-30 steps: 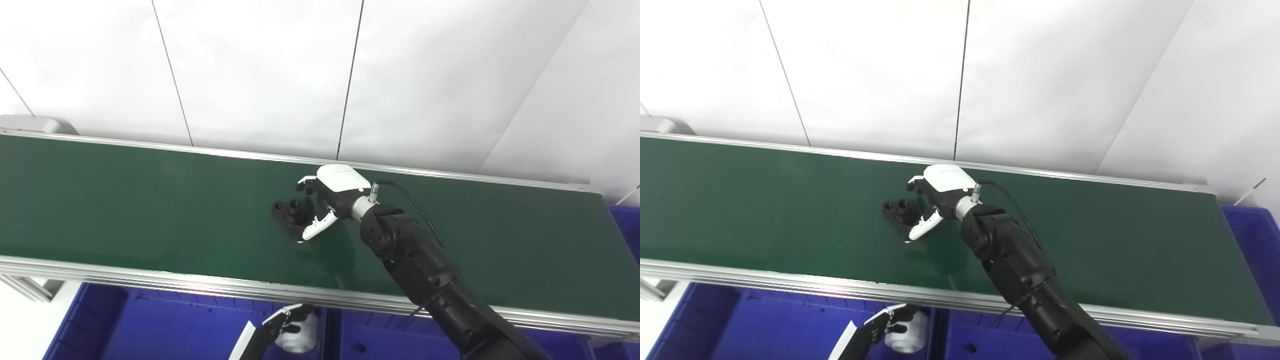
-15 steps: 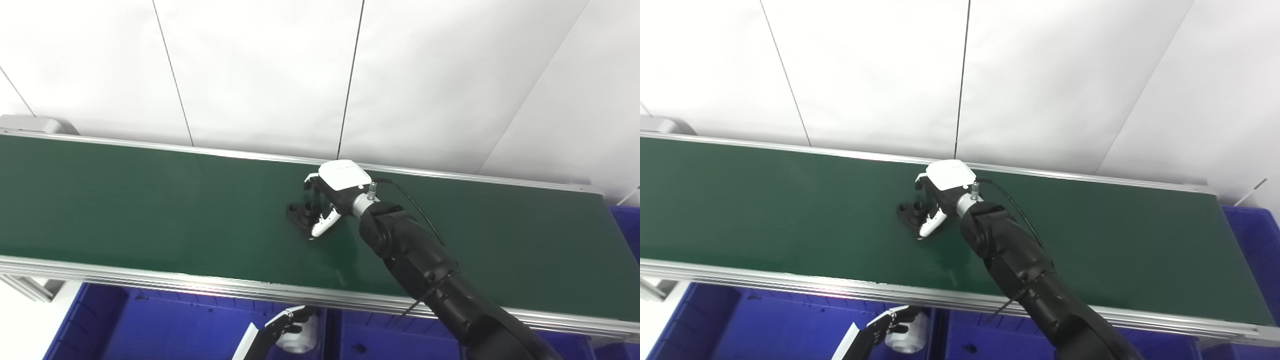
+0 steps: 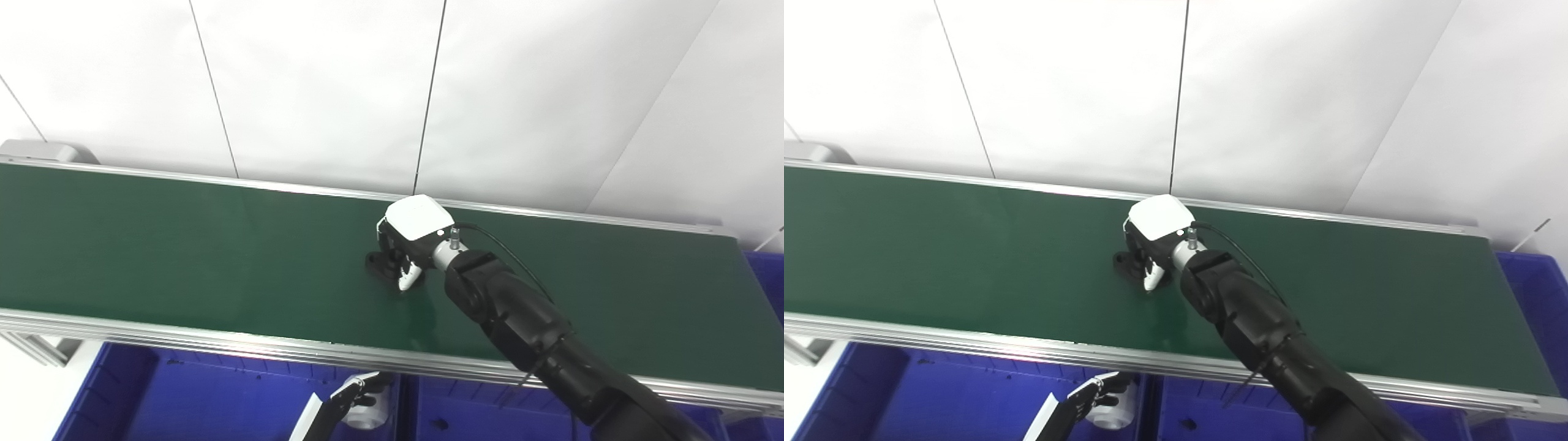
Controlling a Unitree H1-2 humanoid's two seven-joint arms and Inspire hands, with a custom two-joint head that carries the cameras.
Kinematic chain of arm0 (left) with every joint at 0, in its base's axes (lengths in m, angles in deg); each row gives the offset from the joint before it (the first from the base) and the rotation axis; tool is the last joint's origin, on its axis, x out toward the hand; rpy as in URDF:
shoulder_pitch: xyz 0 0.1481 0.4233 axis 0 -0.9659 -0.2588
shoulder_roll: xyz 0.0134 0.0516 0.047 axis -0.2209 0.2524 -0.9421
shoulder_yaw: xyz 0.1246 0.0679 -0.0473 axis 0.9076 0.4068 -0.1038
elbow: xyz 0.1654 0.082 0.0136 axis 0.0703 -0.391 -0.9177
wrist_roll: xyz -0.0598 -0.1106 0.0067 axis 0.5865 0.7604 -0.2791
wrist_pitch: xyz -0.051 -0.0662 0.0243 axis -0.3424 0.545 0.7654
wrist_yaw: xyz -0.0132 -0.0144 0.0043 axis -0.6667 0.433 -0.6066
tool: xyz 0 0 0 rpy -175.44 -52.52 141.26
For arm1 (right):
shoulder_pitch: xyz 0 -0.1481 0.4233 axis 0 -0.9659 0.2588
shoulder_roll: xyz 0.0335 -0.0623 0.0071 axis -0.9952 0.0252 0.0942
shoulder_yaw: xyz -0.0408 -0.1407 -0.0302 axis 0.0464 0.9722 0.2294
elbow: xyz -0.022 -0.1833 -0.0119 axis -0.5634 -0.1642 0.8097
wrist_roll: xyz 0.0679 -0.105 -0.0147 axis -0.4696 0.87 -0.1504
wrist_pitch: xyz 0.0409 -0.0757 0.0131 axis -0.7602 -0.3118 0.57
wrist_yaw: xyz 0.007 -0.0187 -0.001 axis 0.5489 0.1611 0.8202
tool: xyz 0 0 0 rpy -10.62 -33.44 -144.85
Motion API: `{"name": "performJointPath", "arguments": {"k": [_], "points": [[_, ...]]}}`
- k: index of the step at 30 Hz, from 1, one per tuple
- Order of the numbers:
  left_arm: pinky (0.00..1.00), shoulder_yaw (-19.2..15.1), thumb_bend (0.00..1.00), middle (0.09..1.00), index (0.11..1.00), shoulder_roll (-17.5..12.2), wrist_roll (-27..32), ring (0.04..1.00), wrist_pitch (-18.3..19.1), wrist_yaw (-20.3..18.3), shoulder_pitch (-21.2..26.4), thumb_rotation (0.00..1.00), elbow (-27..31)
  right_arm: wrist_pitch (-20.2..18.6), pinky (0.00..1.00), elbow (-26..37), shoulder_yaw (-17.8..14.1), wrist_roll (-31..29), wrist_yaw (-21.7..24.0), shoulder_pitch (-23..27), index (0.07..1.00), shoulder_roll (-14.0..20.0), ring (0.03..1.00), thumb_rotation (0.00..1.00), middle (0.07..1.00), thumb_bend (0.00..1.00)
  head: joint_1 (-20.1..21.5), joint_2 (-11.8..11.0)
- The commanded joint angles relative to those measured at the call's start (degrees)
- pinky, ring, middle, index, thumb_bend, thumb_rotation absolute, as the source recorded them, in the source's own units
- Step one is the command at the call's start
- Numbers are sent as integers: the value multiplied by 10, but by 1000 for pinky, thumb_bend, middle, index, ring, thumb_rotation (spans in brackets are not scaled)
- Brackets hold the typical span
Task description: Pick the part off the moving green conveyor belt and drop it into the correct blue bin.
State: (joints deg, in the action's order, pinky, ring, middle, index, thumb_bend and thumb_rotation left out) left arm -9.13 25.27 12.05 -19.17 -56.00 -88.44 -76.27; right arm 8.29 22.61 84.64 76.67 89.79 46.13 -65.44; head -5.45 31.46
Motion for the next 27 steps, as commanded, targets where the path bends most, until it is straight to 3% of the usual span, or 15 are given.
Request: {"name": "performJointPath", "arguments": {"k": [1,6,11,18,21,22,24,26,27], "points": [[753,-3,963,821,783,0,3,811,-16,3,4,407,10,29,237,10,15,10,25,-10,543,10,377,0,456,513,-1,1],[763,-2,965,819,785,-4,-3,812,-16,8,4,413,12,17,264,64,13,7,49,-23,547,21,381,0,476,512,-1,4],[782,-5,969,819,786,-4,-2,815,-16,3,2,405,15,24,212,143,-30,-28,54,-51,548,32,358,0,457,509,-1,5],[803,-7,975,818,785,-6,-1,823,-16,-1,-4,425,21,8,217,231,-90,-56,62,-80,488,38,402,0,511,519,-1,8],[812,-6,969,822,789,-9,-2,830,-16,-2,-5,428,24,-1,228,263,-121,-70,67,-89,530,35,360,0,463,512,-1,9],[812,-6,969,821,789,-9,-1,830,-16,-2,-5,428,25,-3,224,272,-130,-73,71,-91,509,35,375,0,484,516,-1,9],[811,-7,969,821,787,-10,-1,828,-16,-3,-5,426,26,-7,209,288,-142,-75,80,-95,490,35,299,0,476,529,1,9],[807,-7,968,821,786,-11,-5,826,-16,-1,-5,429,26,-8,209,304,-152,-74,85,-99,487,37,289,0,475,530,1,9],[806,-6,964,821,788,-12,-6,826,-16,0,-5,430,26,-8,218,312,-157,-74,87,-102,507,38,299,0,433,526,1,9]]}}
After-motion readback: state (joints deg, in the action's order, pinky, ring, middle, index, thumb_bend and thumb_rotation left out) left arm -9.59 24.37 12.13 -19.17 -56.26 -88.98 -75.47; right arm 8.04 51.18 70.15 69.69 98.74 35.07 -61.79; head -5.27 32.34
